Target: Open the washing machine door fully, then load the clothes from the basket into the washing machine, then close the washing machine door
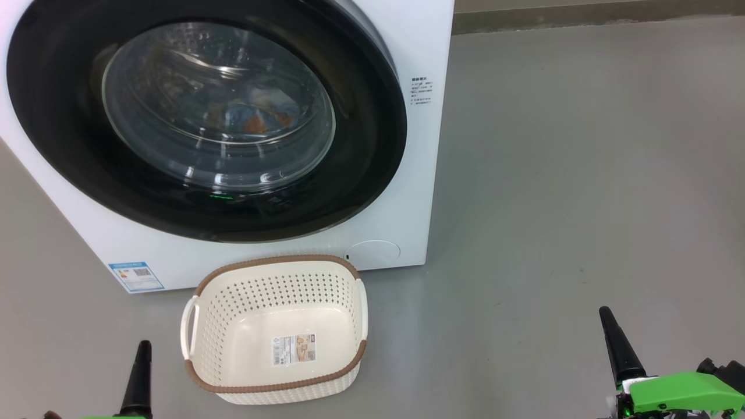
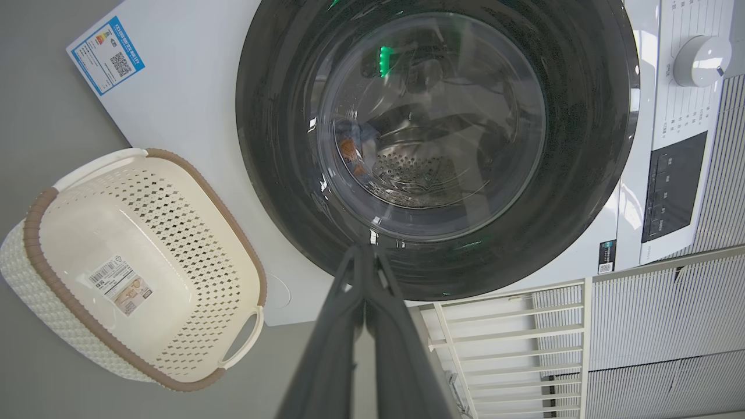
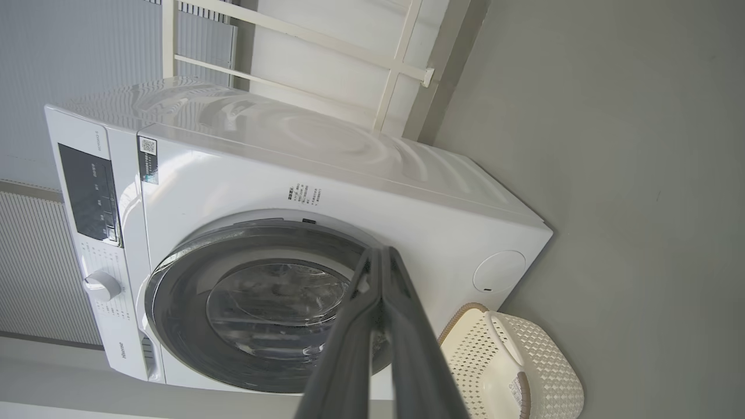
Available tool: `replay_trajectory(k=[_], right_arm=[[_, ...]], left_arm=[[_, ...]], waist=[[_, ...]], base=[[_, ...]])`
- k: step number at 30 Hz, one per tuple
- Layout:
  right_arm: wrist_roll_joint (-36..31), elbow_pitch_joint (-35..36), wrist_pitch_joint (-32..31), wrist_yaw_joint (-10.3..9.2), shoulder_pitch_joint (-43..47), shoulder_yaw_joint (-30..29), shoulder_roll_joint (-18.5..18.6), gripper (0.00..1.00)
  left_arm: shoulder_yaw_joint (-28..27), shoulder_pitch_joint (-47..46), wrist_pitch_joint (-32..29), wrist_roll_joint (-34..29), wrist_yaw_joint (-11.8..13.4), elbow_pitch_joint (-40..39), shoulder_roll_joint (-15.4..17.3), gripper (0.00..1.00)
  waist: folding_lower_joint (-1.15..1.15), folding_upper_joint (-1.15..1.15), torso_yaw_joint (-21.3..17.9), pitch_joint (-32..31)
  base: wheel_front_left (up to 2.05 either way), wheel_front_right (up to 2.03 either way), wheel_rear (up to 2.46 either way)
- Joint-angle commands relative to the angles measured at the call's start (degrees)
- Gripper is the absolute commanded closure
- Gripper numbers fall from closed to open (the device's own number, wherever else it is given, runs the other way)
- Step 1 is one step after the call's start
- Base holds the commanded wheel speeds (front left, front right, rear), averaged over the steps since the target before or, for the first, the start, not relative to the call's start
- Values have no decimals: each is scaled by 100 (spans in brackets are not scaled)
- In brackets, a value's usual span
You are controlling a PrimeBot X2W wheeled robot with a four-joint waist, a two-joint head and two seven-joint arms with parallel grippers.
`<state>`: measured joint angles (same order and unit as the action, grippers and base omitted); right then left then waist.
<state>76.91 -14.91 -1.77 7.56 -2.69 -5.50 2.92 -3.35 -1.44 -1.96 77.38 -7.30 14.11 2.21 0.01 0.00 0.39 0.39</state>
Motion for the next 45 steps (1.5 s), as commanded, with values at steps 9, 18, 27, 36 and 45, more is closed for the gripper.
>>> replay_trajectory(k=[9, 18, 27, 36, 45], right_arm=[[673, 116, -168, -6, -304, 42, 51, 100], [1246, 101, -324, -7, -328, -5, 49, 100], [1579, 93, -419, -8, -342, -37, 45, 100], [1572, 92, -426, -8, -343, -46, 39, 100], [1566, 92, -432, -8, -344, -53, 34, 100]], left_arm=[[-196, -331, -160, 615, -17, -72, 115, 100], [-234, -418, -313, 1191, -18, -33, 114, 100], [-260, -469, -406, 1526, -19, -11, 110, 100], [-268, -470, -413, 1519, -19, -10, 105, 100], [-275, -471, -418, 1514, -19, -10, 100, 100]], waist=[[0, 0, -14, -8], [0, 0, -30, -16], [0, 0, -39, -21], [0, 0, -39, -21], [0, 0, -39, -21]], base=[[0, 0, 0], [0, 0, 0], [0, 0, 0], [0, 0, 0], [0, 0, 0]])
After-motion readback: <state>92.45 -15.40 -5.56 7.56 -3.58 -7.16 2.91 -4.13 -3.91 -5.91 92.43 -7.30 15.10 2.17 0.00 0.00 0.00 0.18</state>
